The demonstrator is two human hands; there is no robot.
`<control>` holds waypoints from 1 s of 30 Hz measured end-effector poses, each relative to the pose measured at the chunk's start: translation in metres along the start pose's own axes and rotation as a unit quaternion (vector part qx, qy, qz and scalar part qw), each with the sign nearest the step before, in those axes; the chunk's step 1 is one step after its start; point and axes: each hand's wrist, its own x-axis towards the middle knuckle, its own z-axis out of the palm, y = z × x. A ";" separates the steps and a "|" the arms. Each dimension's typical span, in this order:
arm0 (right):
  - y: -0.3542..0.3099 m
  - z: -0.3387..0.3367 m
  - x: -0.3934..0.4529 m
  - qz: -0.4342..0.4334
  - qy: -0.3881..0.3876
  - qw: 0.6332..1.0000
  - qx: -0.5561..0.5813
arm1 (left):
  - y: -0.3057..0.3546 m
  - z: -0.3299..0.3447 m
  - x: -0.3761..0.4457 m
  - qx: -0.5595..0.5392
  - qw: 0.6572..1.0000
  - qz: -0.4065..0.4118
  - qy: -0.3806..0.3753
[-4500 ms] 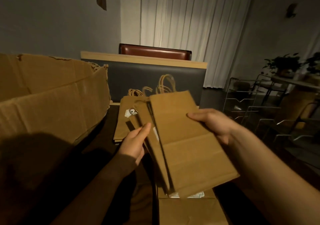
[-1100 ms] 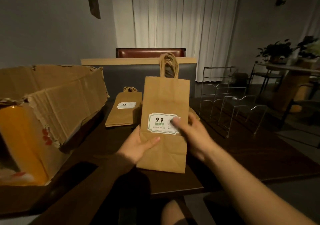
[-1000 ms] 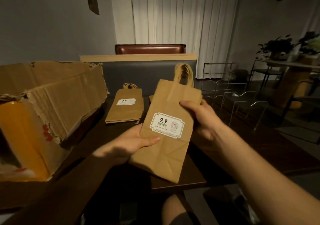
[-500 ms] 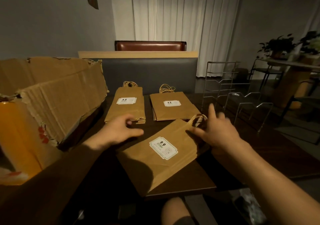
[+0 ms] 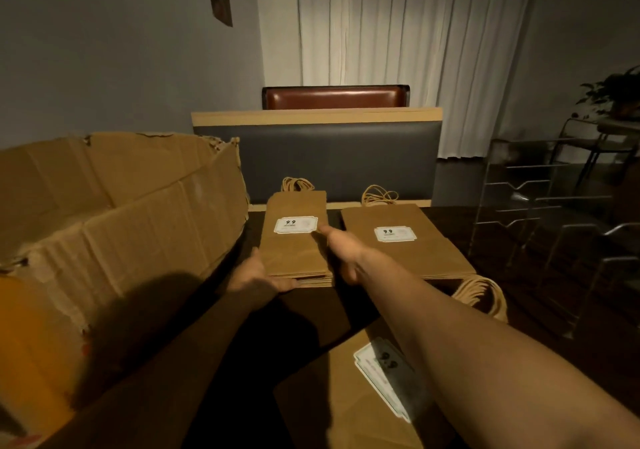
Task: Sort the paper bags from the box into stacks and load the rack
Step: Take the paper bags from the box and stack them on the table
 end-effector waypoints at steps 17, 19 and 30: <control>-0.112 0.022 -0.085 -0.275 0.037 0.932 -0.234 | 0.113 -0.095 -0.087 0.076 0.965 0.215 0.132; -0.141 0.045 -0.101 -0.342 0.004 0.904 -0.258 | 0.121 -0.141 -0.099 0.110 0.948 0.248 0.165; -0.205 0.227 -0.061 -0.295 -0.227 0.828 -0.418 | -0.003 -0.343 -0.042 0.363 0.931 0.005 0.017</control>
